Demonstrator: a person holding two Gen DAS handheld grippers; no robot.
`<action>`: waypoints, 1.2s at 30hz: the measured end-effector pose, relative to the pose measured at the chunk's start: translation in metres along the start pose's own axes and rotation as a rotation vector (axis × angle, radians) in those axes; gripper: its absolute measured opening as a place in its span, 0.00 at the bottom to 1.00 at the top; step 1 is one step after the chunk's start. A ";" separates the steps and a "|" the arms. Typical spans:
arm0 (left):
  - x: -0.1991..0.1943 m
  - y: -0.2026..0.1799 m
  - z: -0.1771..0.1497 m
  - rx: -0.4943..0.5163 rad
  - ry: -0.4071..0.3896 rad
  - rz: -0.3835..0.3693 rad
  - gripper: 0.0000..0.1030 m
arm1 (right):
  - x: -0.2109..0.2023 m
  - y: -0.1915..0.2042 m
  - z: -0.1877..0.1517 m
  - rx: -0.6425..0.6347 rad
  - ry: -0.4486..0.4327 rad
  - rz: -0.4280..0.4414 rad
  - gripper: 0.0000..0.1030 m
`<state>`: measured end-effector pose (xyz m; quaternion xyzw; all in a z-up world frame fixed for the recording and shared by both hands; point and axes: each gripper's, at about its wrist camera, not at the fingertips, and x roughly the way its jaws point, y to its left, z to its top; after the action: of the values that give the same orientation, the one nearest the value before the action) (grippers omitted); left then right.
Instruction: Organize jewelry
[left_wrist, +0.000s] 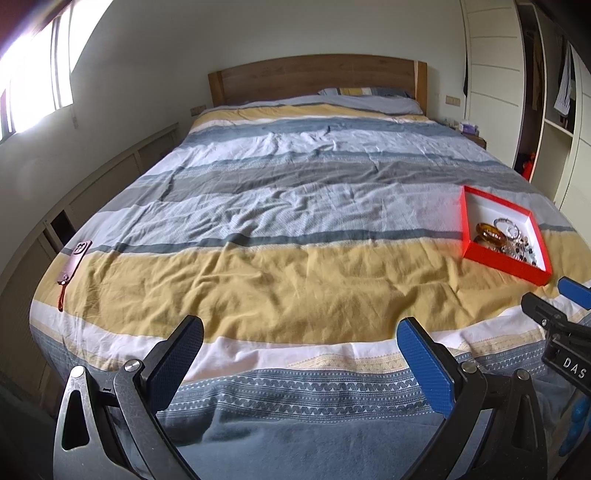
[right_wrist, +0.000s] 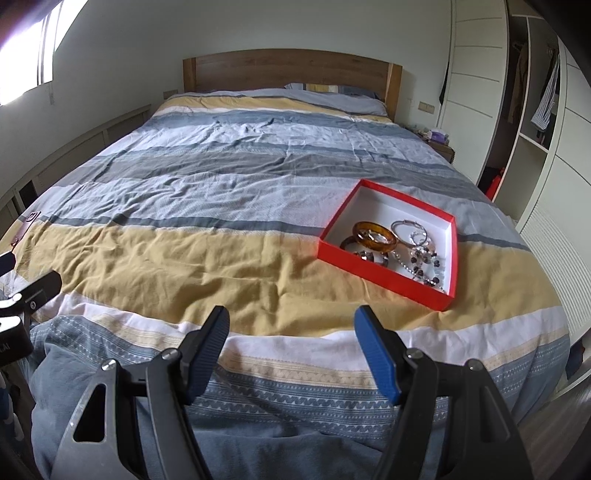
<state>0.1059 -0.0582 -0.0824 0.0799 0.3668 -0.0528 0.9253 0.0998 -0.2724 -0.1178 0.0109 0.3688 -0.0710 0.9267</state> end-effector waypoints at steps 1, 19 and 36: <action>0.003 -0.002 0.000 0.003 0.007 -0.001 0.99 | 0.002 -0.002 0.000 0.004 0.008 -0.006 0.67; 0.021 -0.008 -0.005 0.023 0.051 -0.023 0.99 | 0.019 -0.015 -0.004 0.057 0.060 0.011 0.67; 0.031 -0.006 -0.008 0.018 0.066 -0.038 0.99 | 0.032 -0.015 -0.008 0.047 0.078 0.006 0.67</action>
<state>0.1219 -0.0639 -0.1103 0.0829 0.3981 -0.0708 0.9108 0.1147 -0.2903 -0.1451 0.0363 0.4031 -0.0765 0.9112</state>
